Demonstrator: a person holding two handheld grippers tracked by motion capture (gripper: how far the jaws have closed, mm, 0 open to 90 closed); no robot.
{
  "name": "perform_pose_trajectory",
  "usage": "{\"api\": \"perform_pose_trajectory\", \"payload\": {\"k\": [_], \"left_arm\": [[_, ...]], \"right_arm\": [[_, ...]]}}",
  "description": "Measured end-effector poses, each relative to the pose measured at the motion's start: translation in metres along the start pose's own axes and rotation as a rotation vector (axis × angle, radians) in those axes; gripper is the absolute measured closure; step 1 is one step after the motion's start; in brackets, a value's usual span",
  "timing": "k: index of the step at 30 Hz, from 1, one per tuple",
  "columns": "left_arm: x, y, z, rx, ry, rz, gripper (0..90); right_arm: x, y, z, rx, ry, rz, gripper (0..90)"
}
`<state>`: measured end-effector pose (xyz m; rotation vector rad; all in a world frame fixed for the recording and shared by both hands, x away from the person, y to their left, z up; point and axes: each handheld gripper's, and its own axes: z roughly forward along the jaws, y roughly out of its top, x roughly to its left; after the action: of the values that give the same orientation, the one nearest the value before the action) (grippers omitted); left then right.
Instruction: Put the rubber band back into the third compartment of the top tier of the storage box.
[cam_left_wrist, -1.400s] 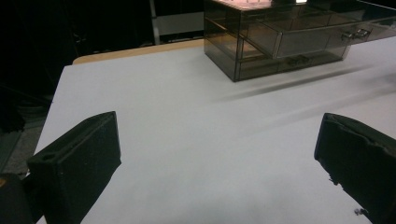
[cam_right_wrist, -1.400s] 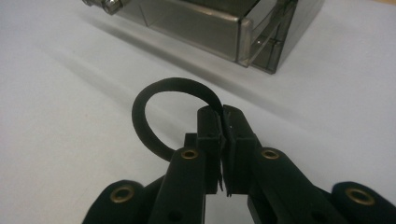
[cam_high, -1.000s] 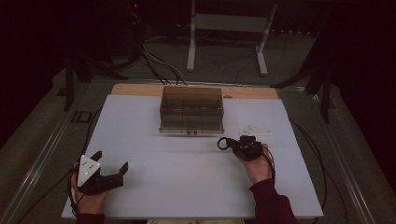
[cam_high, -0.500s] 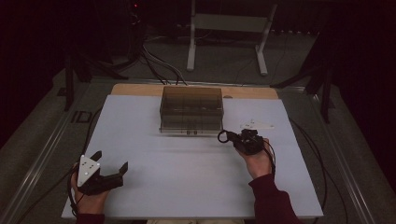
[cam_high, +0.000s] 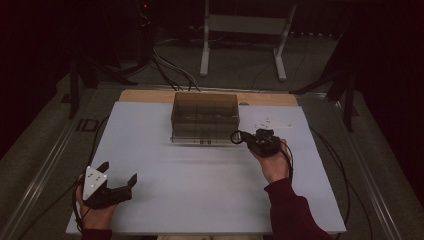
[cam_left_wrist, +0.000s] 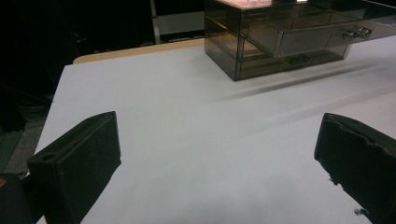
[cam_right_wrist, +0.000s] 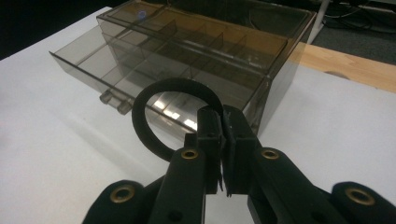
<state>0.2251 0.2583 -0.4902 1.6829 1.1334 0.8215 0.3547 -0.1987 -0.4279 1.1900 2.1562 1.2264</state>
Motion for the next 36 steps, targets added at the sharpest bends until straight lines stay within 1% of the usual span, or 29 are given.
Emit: {"api": "perform_pose_trajectory", "payload": {"k": [17, 21, 27, 36], "left_arm": [[0.0, 0.0, 0.001, 0.001, -0.001, -0.001, 1.1], [0.0, 0.0, 0.001, 0.003, 0.0, 0.003, 1.1], [0.001, -0.001, 0.001, 0.003, 0.0, -0.002, 1.1], [0.0, -0.001, 0.002, 0.005, -0.002, 0.005, 1.1]], "right_arm": [[-0.002, 0.017, 0.011, 0.0, -0.004, 0.008, 87.7], [-0.002, 0.021, 0.016, 0.009, -0.006, 0.002, 87.7], [-0.002, 0.023, 0.026, 0.034, -0.013, -0.003, 87.7], [-0.001, 0.027, 0.033, 0.058, -0.022, -0.011, 87.6]]}}
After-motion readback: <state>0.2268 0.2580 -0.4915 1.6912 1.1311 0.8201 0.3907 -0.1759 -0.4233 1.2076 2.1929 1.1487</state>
